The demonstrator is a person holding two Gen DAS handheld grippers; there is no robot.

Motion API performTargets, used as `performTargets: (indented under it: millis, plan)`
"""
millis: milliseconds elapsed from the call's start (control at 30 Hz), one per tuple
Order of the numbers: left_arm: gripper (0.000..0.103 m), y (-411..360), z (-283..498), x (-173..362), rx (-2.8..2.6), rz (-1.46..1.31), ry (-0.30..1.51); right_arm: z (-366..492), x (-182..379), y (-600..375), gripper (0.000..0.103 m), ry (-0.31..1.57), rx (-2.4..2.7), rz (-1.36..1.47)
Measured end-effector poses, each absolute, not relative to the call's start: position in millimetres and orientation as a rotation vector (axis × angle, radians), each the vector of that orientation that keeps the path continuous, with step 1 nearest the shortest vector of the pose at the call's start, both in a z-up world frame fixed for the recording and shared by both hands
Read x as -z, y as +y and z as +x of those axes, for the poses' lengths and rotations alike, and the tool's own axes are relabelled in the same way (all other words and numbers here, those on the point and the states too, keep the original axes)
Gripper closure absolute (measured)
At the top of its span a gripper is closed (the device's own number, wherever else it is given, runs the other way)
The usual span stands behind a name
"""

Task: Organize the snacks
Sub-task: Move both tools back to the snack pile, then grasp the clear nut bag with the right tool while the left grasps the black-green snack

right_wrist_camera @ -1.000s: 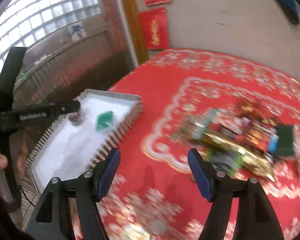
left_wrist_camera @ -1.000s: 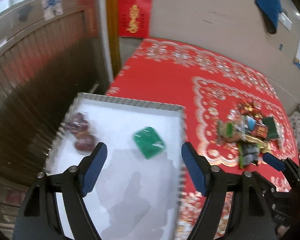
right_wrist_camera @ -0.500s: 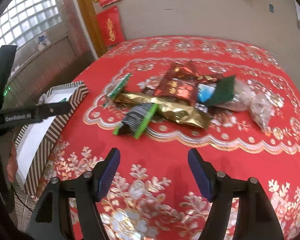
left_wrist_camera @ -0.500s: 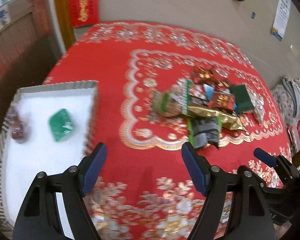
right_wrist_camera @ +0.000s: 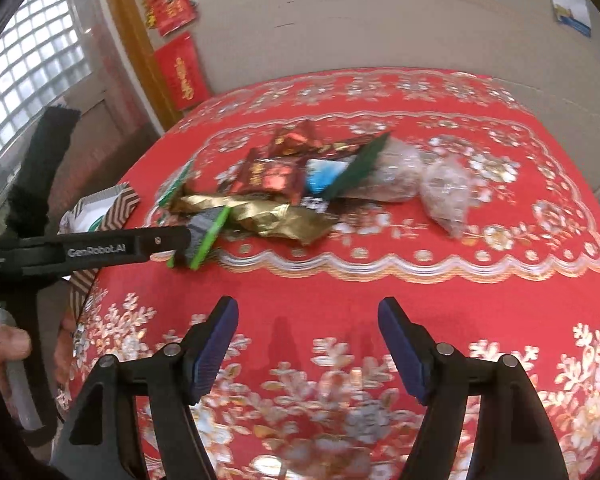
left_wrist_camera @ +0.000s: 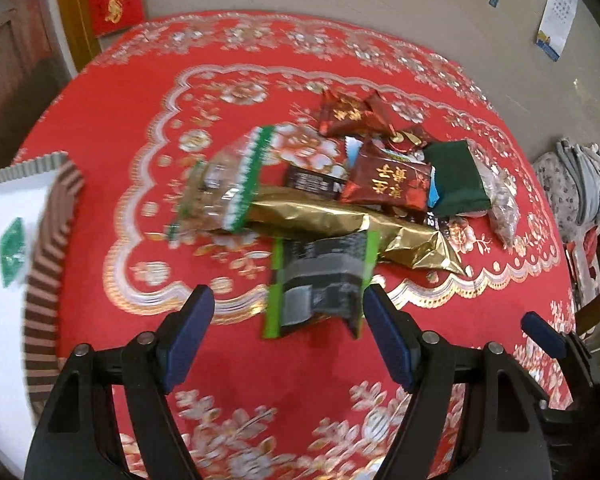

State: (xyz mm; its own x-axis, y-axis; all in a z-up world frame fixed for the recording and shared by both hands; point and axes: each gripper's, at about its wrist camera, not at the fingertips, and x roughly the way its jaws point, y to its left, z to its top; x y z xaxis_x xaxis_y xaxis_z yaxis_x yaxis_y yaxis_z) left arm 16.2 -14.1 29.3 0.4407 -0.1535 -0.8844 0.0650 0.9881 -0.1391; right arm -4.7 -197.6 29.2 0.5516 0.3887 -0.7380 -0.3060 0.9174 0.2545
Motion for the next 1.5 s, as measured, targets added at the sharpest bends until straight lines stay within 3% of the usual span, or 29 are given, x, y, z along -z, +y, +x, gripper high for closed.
performTargets:
  millis: [600, 933, 1167, 1200, 1333, 1400, 1467, 1500]
  plan:
    - [0.023, -55.0, 38.1, -8.9, 0.094, 0.076, 1.101, 82.5, -19.5, -263.5, 0.028, 0.92, -0.2, 0.151]
    - [0.018, -55.9, 37.5, -8.0, 0.11, 0.087, 1.105, 129.9, -16.1, -209.8, 0.027, 0.901, -0.438, -0.266]
    - [0.012, -58.8, 38.6, -6.4, 0.105, 0.084, 1.11, 151.5, -4.9, -193.0, 0.024, 0.921, -0.556, -0.321]
    - [0.01, -59.5, 38.9, -6.0, 0.108, 0.087, 1.112, 154.0, -2.9, -191.2, 0.025, 0.924, -0.559, -0.316]
    - [0.009, -59.8, 38.4, -5.4, 0.118, 0.08, 1.102, 149.1, 2.5, -185.4, 0.052, 0.931, -0.565, -0.275]
    - [0.009, -57.6, 36.3, -5.9, 0.126, 0.067, 1.082, 140.4, 0.3, -189.1, 0.059, 0.931, -0.546, -0.245]
    - [0.022, -54.4, 32.8, -7.9, 0.126, 0.066, 1.053, 129.2, -2.7, -198.9, 0.061, 0.939, -0.525, -0.185]
    - [0.039, -53.2, 31.3, -9.3, 0.117, 0.08, 1.043, 122.2, -3.3, -203.4, 0.061, 0.941, -0.512, -0.166]
